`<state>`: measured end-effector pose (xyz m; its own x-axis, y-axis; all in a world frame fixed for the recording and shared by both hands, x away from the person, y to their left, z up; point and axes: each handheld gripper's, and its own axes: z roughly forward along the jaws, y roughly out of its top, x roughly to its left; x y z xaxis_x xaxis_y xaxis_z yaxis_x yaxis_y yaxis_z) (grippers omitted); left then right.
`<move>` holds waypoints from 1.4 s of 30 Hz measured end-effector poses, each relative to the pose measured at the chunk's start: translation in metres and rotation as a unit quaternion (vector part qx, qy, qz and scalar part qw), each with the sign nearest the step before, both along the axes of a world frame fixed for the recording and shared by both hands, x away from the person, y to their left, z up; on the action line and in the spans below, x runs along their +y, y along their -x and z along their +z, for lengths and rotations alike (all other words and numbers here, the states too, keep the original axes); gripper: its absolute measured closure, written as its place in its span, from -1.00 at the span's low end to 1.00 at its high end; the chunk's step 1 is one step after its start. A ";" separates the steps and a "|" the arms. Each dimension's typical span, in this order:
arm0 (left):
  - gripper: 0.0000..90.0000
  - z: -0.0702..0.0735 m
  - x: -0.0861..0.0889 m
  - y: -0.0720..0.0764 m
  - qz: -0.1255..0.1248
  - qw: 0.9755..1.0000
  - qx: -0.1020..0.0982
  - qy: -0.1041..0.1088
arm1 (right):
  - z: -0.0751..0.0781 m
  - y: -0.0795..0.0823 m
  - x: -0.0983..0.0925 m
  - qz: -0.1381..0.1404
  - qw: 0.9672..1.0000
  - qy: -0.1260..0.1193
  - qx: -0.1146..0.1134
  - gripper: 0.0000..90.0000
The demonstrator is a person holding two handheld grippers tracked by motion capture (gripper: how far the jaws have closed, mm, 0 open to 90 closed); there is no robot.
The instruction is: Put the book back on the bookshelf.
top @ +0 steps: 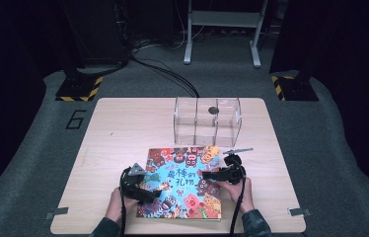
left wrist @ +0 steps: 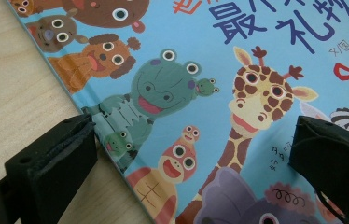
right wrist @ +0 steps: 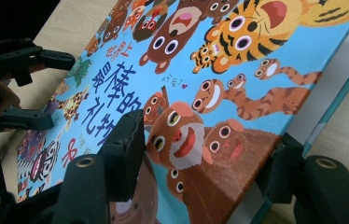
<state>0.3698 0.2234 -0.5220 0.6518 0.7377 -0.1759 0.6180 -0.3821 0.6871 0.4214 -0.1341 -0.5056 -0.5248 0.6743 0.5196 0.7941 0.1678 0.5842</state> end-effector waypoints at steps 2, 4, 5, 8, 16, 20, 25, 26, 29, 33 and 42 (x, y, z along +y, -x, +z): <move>-0.98 0.000 0.001 0.001 0.000 1.000 -0.001 -0.002 | 0.000 0.002 -0.001 -0.004 1.000 -0.006 -0.006 -0.03; -0.98 0.000 0.001 0.001 -0.004 1.000 0.001 0.003 | 0.001 0.005 -0.001 -0.007 1.000 -0.009 -0.007 -0.02; -0.98 0.000 0.001 0.001 -0.004 1.000 0.001 0.003 | 0.001 0.005 -0.001 -0.007 1.000 -0.009 -0.007 -0.02; -0.98 0.000 0.003 0.002 -0.005 1.000 0.003 0.008 | 0.003 0.010 -0.001 -0.008 1.000 -0.011 -0.012 -0.01; -0.98 0.000 0.006 0.001 -0.007 1.000 0.012 0.026 | 0.007 0.000 0.008 -0.006 0.999 -0.030 -0.010 0.05; -0.98 0.000 0.005 0.001 -0.011 1.000 0.012 0.017 | 0.003 -0.003 0.007 -0.012 0.999 -0.042 -0.006 0.10; -0.98 0.001 0.004 0.001 -0.002 1.000 0.011 0.015 | 0.001 -0.002 0.006 -0.010 0.999 -0.045 -0.010 0.12; -0.98 0.001 0.004 0.000 0.011 1.000 0.011 0.020 | 0.001 -0.002 0.006 -0.009 0.999 -0.048 -0.011 0.13; -0.98 0.002 0.005 -0.001 0.021 1.000 0.014 0.014 | 0.001 -0.002 0.005 -0.007 0.999 -0.051 -0.015 0.15; -0.99 0.002 0.010 -0.001 0.044 0.999 0.019 0.018 | 0.002 -0.001 0.005 -0.004 0.998 -0.054 -0.022 0.16; -1.00 0.004 0.012 -0.006 0.039 0.999 0.028 0.015 | 0.011 0.005 0.007 0.009 0.997 -0.049 -0.065 0.17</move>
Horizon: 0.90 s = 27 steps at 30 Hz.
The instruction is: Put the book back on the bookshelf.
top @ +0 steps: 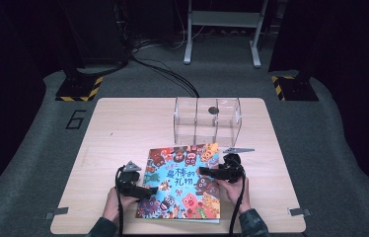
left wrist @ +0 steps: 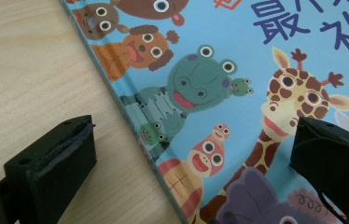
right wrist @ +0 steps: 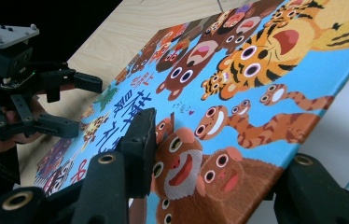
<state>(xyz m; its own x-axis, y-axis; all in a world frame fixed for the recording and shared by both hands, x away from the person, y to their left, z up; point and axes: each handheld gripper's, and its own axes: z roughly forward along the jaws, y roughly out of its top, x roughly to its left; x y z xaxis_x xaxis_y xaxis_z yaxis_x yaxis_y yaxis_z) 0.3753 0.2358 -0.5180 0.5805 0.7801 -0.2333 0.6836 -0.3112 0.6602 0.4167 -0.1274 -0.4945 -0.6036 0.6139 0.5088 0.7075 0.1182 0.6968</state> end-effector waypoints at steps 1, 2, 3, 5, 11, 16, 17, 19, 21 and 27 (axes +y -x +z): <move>-1.00 0.001 0.000 0.000 -0.003 1.000 0.004 0.001 | 0.000 0.000 0.000 0.002 1.000 0.002 -0.007 0.17; -1.00 0.000 0.001 0.000 -0.001 1.000 0.005 0.001 | 0.001 0.002 0.000 0.002 1.000 0.003 -0.009 0.17; -1.00 0.000 0.001 0.000 -0.001 1.000 0.005 0.001 | 0.001 0.002 0.000 0.002 1.000 0.003 -0.009 0.17; -1.00 0.000 0.001 -0.001 0.003 1.000 0.003 0.005 | 0.001 0.003 0.000 0.002 1.000 0.004 -0.017 0.17; -1.00 0.001 0.002 -0.005 0.004 1.000 0.009 0.008 | 0.003 0.007 0.000 0.002 0.999 0.001 -0.038 0.17; -1.00 0.002 0.002 -0.008 -0.001 1.000 0.014 0.015 | 0.005 0.012 0.000 0.005 0.998 0.002 -0.061 0.17; -1.00 0.002 0.002 -0.008 -0.001 1.000 0.014 0.015 | 0.005 0.012 0.000 0.005 0.998 0.002 -0.069 0.17; -1.00 0.003 0.001 -0.009 0.005 0.999 0.017 0.026 | 0.006 0.013 0.000 0.006 0.997 0.002 -0.073 0.17; -1.00 0.003 0.001 -0.010 0.006 0.999 0.016 0.031 | 0.006 0.015 0.000 0.005 0.997 0.001 -0.083 0.17; -1.00 0.006 -0.001 -0.011 0.000 0.999 0.023 0.044 | 0.008 0.022 0.000 0.006 0.994 -0.001 -0.111 0.17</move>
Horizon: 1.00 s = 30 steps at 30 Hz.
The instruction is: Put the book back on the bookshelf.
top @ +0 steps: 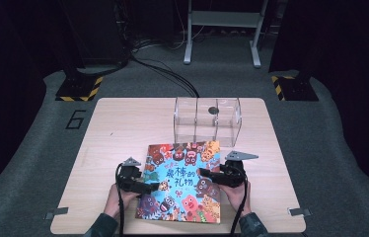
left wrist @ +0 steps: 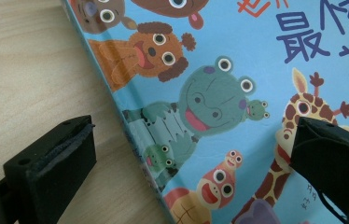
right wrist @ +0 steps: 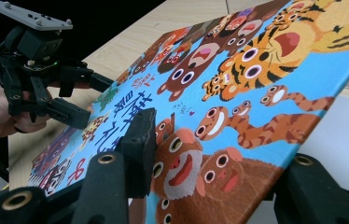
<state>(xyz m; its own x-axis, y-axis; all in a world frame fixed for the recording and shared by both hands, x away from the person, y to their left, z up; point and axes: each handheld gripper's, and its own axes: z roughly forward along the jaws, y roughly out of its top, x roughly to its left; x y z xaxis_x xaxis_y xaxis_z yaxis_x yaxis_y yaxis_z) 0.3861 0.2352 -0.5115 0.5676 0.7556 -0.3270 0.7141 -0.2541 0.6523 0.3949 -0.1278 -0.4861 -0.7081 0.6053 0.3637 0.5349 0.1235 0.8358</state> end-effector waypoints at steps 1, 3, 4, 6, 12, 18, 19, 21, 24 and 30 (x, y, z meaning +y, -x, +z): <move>-1.00 0.000 -0.001 -0.001 0.001 1.000 -0.006 -0.001 | 0.001 0.002 0.000 0.001 1.000 0.001 -0.005 0.17; -1.00 0.000 -0.001 -0.001 0.001 1.000 -0.005 0.001 | 0.002 0.002 0.000 0.001 1.000 0.001 -0.009 0.17; -1.00 0.000 -0.001 -0.001 -0.001 1.000 -0.005 0.003 | 0.002 0.003 0.000 0.001 1.000 0.001 -0.011 0.17; -1.00 0.001 -0.003 -0.001 0.001 1.000 0.000 0.009 | 0.002 0.003 0.000 0.001 1.000 0.001 -0.015 0.17; -0.99 0.000 -0.003 -0.003 -0.010 1.000 0.008 0.020 | 0.004 0.005 0.001 0.003 1.000 0.003 -0.018 0.17; -0.95 0.000 -0.002 -0.004 -0.028 0.999 0.011 0.019 | 0.002 0.003 0.002 0.004 1.000 -0.001 -0.010 0.17; -0.94 0.000 -0.003 -0.003 -0.026 0.999 0.006 0.020 | 0.002 0.003 0.001 0.004 1.000 -0.001 -0.008 0.17; -0.92 0.001 -0.002 -0.003 -0.023 1.000 0.005 0.020 | 0.002 0.003 0.001 0.003 1.000 -0.003 -0.005 0.17; -0.91 0.000 0.001 -0.002 -0.027 0.999 0.007 0.025 | 0.004 0.002 0.003 0.001 1.000 0.000 0.005 0.17; -0.81 0.003 0.004 0.004 -0.020 0.999 -0.007 0.026 | 0.008 0.002 0.005 -0.009 0.999 0.013 0.042 0.16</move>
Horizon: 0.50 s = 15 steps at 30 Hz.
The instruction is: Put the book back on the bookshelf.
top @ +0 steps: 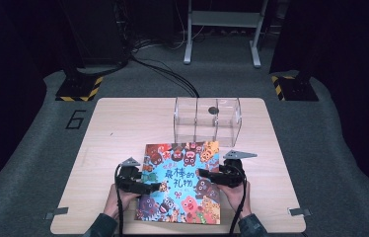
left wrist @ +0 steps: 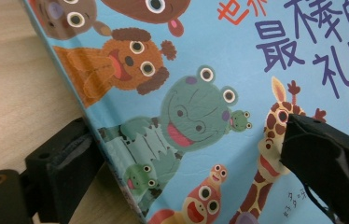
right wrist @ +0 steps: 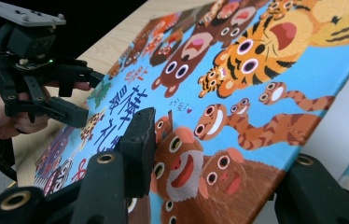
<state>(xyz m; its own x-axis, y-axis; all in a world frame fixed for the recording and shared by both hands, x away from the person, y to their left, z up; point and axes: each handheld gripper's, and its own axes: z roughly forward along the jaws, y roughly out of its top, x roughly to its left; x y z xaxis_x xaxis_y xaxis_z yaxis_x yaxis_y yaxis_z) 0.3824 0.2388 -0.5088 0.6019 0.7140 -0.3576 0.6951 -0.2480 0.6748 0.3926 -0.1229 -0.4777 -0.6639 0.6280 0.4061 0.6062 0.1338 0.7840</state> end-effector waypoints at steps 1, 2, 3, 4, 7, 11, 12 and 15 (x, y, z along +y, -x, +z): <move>-0.79 0.000 0.001 0.000 0.000 1.000 -0.002 0.002 | 0.000 0.000 0.000 -0.002 1.000 -0.001 0.012 0.16; -0.78 0.000 0.000 0.001 0.006 1.000 -0.003 0.004 | 0.000 0.000 0.000 -0.003 1.000 -0.001 0.013 0.16; -0.78 0.000 0.000 0.001 0.006 1.000 -0.003 0.004 | 0.000 0.000 0.000 -0.003 1.000 -0.001 0.013 0.16; -0.77 0.000 0.000 0.001 0.007 1.000 -0.004 0.004 | 0.001 0.000 0.000 -0.002 1.000 0.003 0.017 0.16; -0.73 0.001 0.001 0.001 0.004 1.000 -0.006 0.002 | 0.002 -0.001 0.000 -0.005 1.000 0.006 0.029 0.16; -0.66 0.003 0.003 0.004 0.015 1.000 -0.013 0.003 | 0.002 -0.002 0.001 -0.008 0.999 0.006 0.046 0.16; -0.66 0.004 0.003 0.005 0.014 1.000 -0.013 0.003 | 0.003 -0.002 0.001 -0.009 0.999 0.008 0.045 0.16; -0.62 0.005 0.003 0.005 0.018 1.000 -0.017 0.001 | 0.004 -0.003 0.002 -0.010 0.999 0.010 0.050 0.16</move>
<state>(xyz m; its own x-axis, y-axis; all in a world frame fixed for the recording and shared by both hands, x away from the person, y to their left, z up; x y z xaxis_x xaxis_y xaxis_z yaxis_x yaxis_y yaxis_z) 0.3774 0.2421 -0.5034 0.5879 0.7345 -0.3389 0.6799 -0.2217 0.6990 0.3954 -0.1211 -0.4733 -0.6082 0.6485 0.4577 0.6843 0.1361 0.7163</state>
